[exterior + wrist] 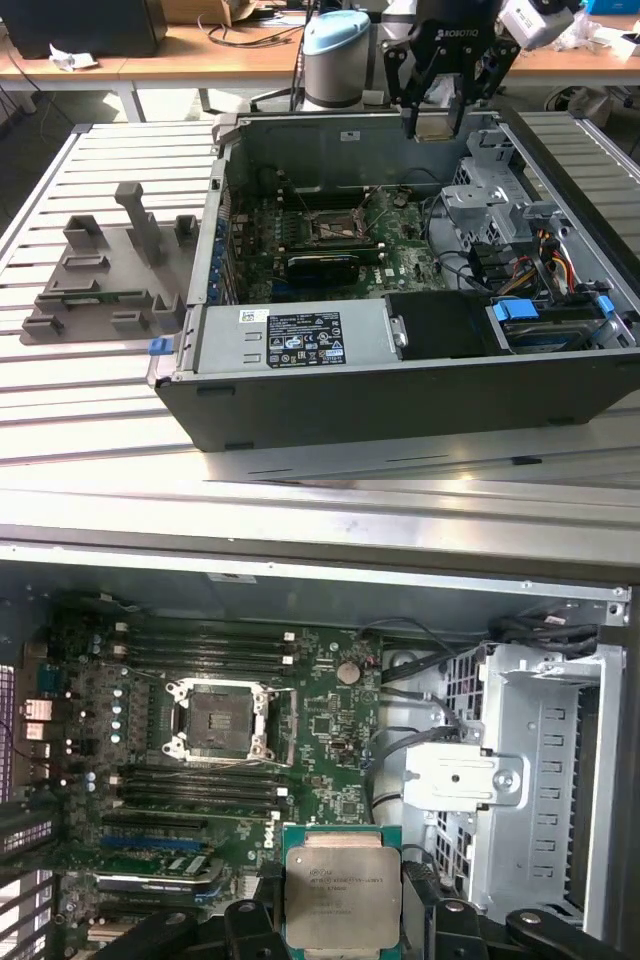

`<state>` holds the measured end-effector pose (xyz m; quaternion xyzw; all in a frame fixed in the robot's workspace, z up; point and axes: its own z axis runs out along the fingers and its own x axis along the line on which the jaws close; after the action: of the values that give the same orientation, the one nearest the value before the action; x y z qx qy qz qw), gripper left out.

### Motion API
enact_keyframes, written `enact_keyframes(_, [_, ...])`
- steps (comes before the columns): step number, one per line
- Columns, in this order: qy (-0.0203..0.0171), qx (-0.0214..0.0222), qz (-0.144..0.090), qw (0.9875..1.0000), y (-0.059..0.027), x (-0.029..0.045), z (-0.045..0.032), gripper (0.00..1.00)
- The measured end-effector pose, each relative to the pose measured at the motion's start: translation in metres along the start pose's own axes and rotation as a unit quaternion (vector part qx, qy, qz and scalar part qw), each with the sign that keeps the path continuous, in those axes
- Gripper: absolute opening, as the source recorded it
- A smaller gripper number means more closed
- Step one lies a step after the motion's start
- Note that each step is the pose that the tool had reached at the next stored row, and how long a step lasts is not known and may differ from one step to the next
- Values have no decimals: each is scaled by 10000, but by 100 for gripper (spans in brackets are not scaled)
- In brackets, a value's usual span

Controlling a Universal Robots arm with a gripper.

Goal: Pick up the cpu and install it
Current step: 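Pick up the cpu and move it towards the insertion slot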

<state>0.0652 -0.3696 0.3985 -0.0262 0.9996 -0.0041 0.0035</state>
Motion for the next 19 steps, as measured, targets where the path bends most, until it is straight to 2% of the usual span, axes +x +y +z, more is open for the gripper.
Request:
enact_keyframes(1, [0, 1, 1, 10000, 22, 70, 26, 55])
enact_keyframes(9, [1, 1, 1, 10000, 151, 446, 175, 55])
enact_keyframes(13, [1, 1, 1, 10000, 221, 668, 264, 55])
enact_keyframes(16, [0, 0, 1, 10000, 344, 841, 354, 55])
enact_keyframes(19, [1, 1, 1, 10000, 560, 919, 450, 55])
